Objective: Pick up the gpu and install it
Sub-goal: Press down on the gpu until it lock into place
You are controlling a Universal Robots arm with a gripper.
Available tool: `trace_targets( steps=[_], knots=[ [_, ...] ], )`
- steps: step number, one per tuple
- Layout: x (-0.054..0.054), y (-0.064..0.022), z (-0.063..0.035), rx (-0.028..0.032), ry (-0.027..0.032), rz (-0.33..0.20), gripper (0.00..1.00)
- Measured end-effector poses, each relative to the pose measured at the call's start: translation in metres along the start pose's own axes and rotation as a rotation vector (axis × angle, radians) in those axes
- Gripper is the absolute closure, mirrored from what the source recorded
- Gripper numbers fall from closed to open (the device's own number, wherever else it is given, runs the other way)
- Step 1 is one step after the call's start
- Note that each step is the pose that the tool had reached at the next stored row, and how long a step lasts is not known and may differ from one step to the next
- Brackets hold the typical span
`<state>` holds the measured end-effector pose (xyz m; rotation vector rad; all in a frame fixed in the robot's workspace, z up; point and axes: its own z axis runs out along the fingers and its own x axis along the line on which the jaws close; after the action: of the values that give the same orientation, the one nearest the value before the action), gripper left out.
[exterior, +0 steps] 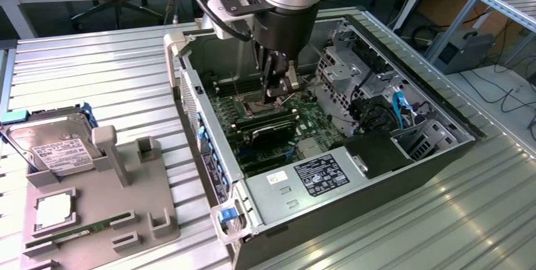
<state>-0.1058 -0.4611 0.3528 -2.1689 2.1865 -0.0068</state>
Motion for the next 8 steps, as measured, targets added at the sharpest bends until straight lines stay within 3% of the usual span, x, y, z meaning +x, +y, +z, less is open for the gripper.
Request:
trace_targets(
  steps=[5, 8],
  knots=[
    [0.0, -0.0004, 0.0, -0.0006, 0.0002, 0.0, 0.89],
    [0.0, -0.0101, 0.0005, -0.0222, 0.0007, 0.005, 0.89]
  ],
)
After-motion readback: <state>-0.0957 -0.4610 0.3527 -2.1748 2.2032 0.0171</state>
